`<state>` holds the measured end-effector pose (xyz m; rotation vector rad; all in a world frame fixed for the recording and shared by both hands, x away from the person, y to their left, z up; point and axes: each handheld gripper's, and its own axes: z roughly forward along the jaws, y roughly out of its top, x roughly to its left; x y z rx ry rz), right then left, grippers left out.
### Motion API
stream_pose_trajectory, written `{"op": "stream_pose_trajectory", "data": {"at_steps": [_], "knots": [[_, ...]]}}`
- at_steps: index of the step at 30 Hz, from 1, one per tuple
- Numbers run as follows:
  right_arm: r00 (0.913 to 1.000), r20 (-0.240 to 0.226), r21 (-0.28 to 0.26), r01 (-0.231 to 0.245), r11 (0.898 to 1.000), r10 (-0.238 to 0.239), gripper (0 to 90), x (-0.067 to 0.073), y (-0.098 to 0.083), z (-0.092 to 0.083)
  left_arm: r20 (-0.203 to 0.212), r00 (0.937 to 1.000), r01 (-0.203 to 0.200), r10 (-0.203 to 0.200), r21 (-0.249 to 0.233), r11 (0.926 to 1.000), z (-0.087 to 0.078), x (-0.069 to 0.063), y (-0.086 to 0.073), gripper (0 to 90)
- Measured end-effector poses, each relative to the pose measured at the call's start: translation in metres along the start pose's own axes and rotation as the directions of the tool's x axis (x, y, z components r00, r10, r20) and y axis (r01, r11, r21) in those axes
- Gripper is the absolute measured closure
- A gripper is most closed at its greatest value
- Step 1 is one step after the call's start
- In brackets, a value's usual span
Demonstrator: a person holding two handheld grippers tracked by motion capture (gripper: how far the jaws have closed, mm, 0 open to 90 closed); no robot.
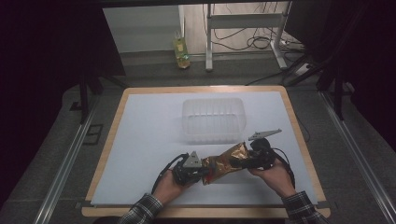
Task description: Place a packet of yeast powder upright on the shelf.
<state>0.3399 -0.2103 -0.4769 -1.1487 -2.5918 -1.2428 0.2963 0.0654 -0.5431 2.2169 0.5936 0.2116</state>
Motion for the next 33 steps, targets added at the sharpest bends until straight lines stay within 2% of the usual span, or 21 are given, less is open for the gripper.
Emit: {"op": "stream_pose_trajectory", "data": {"at_steps": [3, 5, 7, 8, 9, 12, 14, 15, 17, 18, 20, 23, 28, 30, 33], "knots": [[0.9986, -0.020, -0.012, -0.049, 0.999, 0.049, 56.9, -0.001, 0.001, -0.003, -0.006, 1.0000, 0.000, 0.000, -0.003, 1.0000, 0.000, 0.000, 0.000, 82.2], [0.9957, -0.040, -0.019, -0.085, 0.996, 0.084, 60.9, -0.002, 0.002, -0.004, -0.001, 0.9999, 0.017, -0.017, -0.022, 0.9996, 0.000, -0.001, 0.000, 79.9], [0.9913, -0.054, -0.019, -0.121, 0.992, 0.120, 64.8, -0.003, 0.004, -0.005, -0.005, 1.0000, 0.003, -0.003, -0.026, 0.9996, -0.001, 0.000, -0.001, 77.1], [0.9883, -0.065, -0.022, -0.139, 0.990, 0.138, 66.2, -0.003, 0.004, -0.005, -0.007, 0.9998, -0.020, 0.020, -0.008, 0.9998, -0.003, 0.002, 0.000, 75.7], [0.9864, -0.073, -0.023, -0.149, 0.989, 0.147, 67.0, -0.004, 0.005, -0.006, -0.012, 0.9999, -0.007, 0.007, -0.021, 0.9998, -0.003, 0.001, -0.001, 74.0], [0.9834, -0.078, -0.021, -0.166, 0.986, 0.164, 68.4, -0.003, 0.006, -0.007, -0.021, 0.9997, -0.014, 0.014, -0.026, 0.9996, -0.004, 0.002, -0.001, 67.3], [0.9840, -0.077, -0.020, -0.163, 0.986, 0.161, 68.8, -0.001, 0.008, -0.009, -0.019, 0.9998, -0.012, 0.012, -0.034, 0.9993, -0.004, 0.000, 0.000, 63.9], [0.9850, -0.075, -0.021, -0.158, 0.987, 0.156, 68.9, 0.000, 0.009, -0.010, -0.017, 0.9996, -0.024, 0.023, -0.031, 0.9992, -0.005, 0.000, 0.000, 62.3], [0.9878, -0.067, -0.023, -0.143, 0.989, 0.141, 69.0, 0.002, 0.012, -0.014, -0.015, 0.9995, -0.028, 0.028, -0.040, 0.9988, -0.006, -0.001, -0.001, 54.3], [0.9878, -0.067, -0.023, -0.143, 0.989, 0.141, 69.0, 0.002, 0.012, -0.014, -0.013, 0.9995, -0.030, 0.029, -0.048, 0.9984, -0.006, -0.001, -0.001, 54.3], [0.9891, -0.060, -0.029, -0.136, 0.990, 0.134, 69.1, 0.003, 0.014, -0.018, -0.010, 0.9992, -0.038, 0.038, -0.058, 0.9976, -0.007, -0.002, -0.002, 47.6], [0.9905, -0.043, -0.031, -0.132, 0.991, 0.130, 69.3, 0.003, 0.016, -0.023, -0.027, 0.9969, -0.075, 0.074, -0.051, 0.9958, -0.008, -0.004, -0.003, 40.9], [0.9909, -0.019, -0.052, -0.134, 0.990, 0.133, 69.9, 0.001, 0.019, -0.033, -0.040, 0.9966, -0.075, 0.072, -0.075, 0.9944, -0.010, -0.005, -0.003, 27.2], [0.9909, -0.013, -0.058, -0.135, 0.989, 0.134, 69.9, 0.001, 0.020, -0.036, -0.046, 0.9967, -0.070, 0.066, -0.084, 0.9940, -0.010, -0.004, -0.003, 24.2], [0.9912, 0.002, -0.070, -0.132, 0.989, 0.133, 69.9, 0.000, 0.023, -0.041, -0.061, 0.9958, -0.072, 0.068, -0.072, 0.9948, -0.009, -0.005, -0.003, 21.0]]}}
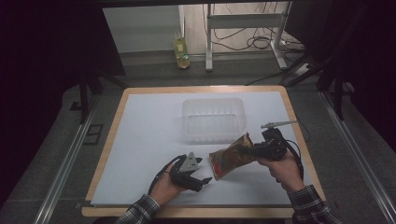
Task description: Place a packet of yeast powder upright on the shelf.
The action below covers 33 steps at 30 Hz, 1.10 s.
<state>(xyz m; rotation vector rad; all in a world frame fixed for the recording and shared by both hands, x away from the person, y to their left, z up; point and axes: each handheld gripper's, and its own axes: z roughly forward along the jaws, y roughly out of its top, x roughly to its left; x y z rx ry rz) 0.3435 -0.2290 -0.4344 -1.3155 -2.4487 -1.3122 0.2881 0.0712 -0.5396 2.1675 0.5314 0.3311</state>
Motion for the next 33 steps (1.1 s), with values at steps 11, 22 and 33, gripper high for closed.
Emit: {"op": "stream_pose_trajectory", "data": {"at_steps": [11, 22, 33], "knots": [[0.9995, 0.030, -0.039, -0.012, 0.999, 0.013, 70.3, -0.002, 0.012, -0.012, -0.009, 0.9999, 0.011, -0.011, -0.002, 0.9999, 0.001, 0.000, 0.000, 12.6], [0.9981, 0.053, -0.066, -0.028, 0.997, 0.032, 70.6, -0.003, 0.028, -0.027, 0.006, 0.9999, 0.014, -0.014, -0.011, 0.9998, 0.001, 0.000, 0.000, 10.6], [0.9948, 0.073, -0.110, -0.064, 0.992, 0.072, 70.7, -0.012, 0.049, -0.040, -0.005, 0.9998, 0.019, -0.019, 0.003, 0.9998, 0.002, 0.002, 0.000, 4.3]]}}
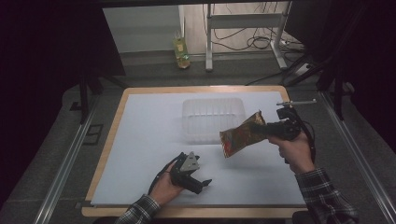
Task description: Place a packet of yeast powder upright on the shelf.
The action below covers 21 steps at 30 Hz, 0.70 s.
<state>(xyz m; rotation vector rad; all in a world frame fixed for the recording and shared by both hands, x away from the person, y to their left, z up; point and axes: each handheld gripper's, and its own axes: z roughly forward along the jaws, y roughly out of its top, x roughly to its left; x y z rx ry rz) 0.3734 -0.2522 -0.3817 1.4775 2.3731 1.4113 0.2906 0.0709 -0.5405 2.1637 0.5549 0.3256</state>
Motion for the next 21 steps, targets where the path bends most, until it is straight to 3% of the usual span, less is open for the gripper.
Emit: {"op": "stream_pose_trajectory", "data": {"at_steps": [2, 12, 21], "knots": [[0.9995, 0.013, 0.001, -0.028, 1.000, 0.028, 70.8, -0.001, 0.005, -0.002, 0.000, 1.0000, 0.006, -0.006, -0.007, 1.0000, -0.001, 0.001, 0.000, 3.8], [0.9961, 0.079, -0.043, -0.035, 0.998, 0.039, 70.8, -0.007, 0.032, -0.007, -0.006, 1.0000, -0.002, 0.002, -0.013, 0.9999, -0.002, 0.002, 0.000, 2.7], [0.9868, 0.158, -0.071, -0.027, 0.997, 0.038, 70.8, -0.013, 0.056, 0.006, -0.009, 1.0000, -0.003, 0.003, -0.014, 0.9999, -0.003, 0.003, 0.000, 2.8]]}}
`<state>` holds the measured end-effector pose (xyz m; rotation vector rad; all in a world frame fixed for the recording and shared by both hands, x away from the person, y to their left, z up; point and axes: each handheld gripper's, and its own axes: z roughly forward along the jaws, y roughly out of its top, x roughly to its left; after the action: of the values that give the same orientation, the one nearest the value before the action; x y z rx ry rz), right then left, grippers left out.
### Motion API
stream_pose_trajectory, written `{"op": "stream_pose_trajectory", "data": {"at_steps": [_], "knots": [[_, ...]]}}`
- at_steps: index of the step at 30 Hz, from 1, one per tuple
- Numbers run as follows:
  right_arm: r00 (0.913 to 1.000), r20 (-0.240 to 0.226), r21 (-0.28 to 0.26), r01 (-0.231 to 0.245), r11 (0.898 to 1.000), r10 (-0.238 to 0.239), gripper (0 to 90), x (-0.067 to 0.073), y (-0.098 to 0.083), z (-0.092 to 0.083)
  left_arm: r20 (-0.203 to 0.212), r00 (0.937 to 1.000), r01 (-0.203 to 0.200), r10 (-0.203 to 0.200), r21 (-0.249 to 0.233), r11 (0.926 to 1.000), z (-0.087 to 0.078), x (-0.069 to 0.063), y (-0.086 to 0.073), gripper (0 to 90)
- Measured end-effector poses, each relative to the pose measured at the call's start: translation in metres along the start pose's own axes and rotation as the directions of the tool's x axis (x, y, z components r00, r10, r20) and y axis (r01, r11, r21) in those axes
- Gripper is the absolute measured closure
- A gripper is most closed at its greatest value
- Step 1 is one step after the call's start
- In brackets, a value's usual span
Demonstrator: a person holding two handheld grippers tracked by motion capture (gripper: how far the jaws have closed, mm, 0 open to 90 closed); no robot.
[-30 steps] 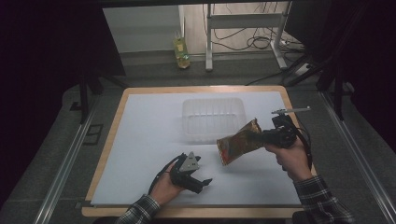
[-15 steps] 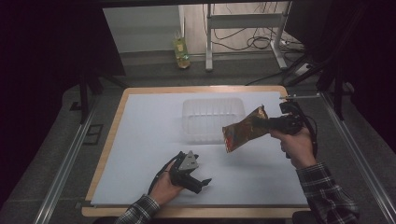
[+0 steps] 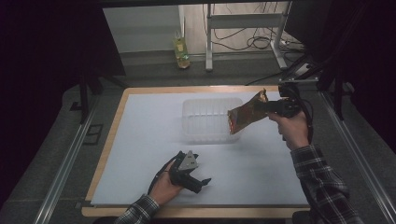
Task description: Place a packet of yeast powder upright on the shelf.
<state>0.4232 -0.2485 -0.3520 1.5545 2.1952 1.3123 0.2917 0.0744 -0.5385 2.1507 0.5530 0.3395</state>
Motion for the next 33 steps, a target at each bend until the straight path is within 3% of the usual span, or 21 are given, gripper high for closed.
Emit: {"op": "stream_pose_trajectory", "data": {"at_steps": [12, 22, 33], "knots": [[0.9957, 0.090, 0.016, 0.023, 1.000, -0.024, 70.9, 0.003, 0.017, 0.033, 0.001, 1.0000, -0.002, 0.002, 0.002, 1.0000, -0.001, 0.001, 0.000, 2.9], [0.9951, 0.097, 0.056, 0.015, 0.998, -0.020, 70.8, 0.004, 0.018, 0.058, -0.002, 1.0000, -0.004, 0.004, 0.001, 1.0000, -0.002, 0.002, 0.000, 2.9], [0.9948, 0.099, 0.048, 0.021, 0.999, -0.026, 70.6, 0.008, 0.019, 0.077, -0.002, 1.0000, -0.005, 0.005, 0.002, 1.0000, -0.002, 0.002, 0.000, 3.0]]}}
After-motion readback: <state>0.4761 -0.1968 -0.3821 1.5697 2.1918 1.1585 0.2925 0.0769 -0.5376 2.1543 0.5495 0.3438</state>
